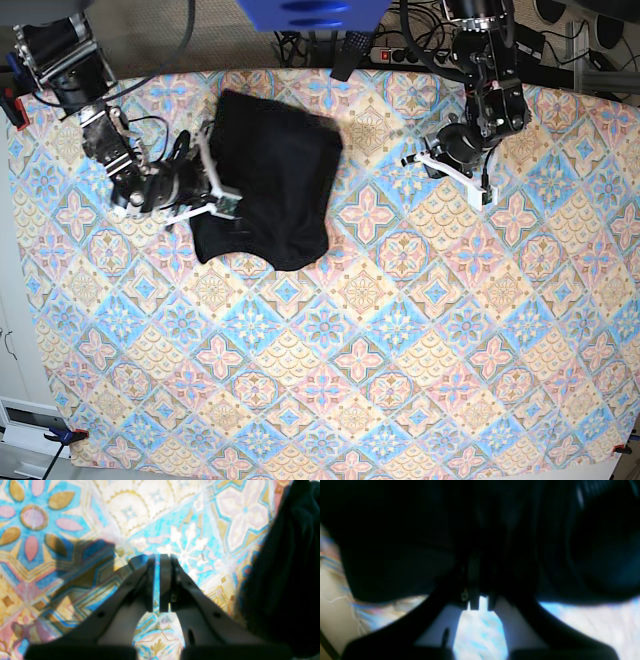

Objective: Fold the T-shirt properly
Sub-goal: 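Drag the black bundle toward the right arm with the right gripper, then press and tuck the bundle edges with the right gripper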

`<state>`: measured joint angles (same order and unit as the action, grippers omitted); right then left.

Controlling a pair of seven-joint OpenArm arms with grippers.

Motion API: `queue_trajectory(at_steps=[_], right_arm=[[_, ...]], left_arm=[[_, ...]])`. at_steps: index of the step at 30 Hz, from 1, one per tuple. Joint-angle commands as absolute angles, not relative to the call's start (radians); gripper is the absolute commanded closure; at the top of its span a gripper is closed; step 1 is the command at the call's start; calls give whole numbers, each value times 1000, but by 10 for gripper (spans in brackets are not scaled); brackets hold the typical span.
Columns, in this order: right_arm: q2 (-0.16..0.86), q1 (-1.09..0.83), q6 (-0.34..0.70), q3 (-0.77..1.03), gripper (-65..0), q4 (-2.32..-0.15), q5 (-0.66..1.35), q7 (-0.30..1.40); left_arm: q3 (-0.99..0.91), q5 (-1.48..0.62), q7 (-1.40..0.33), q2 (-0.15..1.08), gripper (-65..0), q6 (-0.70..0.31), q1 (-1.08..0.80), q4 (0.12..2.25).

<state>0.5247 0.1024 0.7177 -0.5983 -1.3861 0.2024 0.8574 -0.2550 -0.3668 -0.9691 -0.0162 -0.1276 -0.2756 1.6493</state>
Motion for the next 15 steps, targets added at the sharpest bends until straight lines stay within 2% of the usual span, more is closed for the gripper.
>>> queue_trajectory(at_steps=[1,10,15], right_arm=[[558,130,698,-578,-45,-1380,145,912],[584,156,698,-452,-45,-1385,145,912],[587,150,698,-395,-45,-1483,147,923]], left_arm=[[-257,-375,-958,-13,-31,-130,-269,1669],[-257,-375,-958,-13,-31,-130,-269,1669],[-257,-375,-958,-13,-31,-130,-272,1669]])
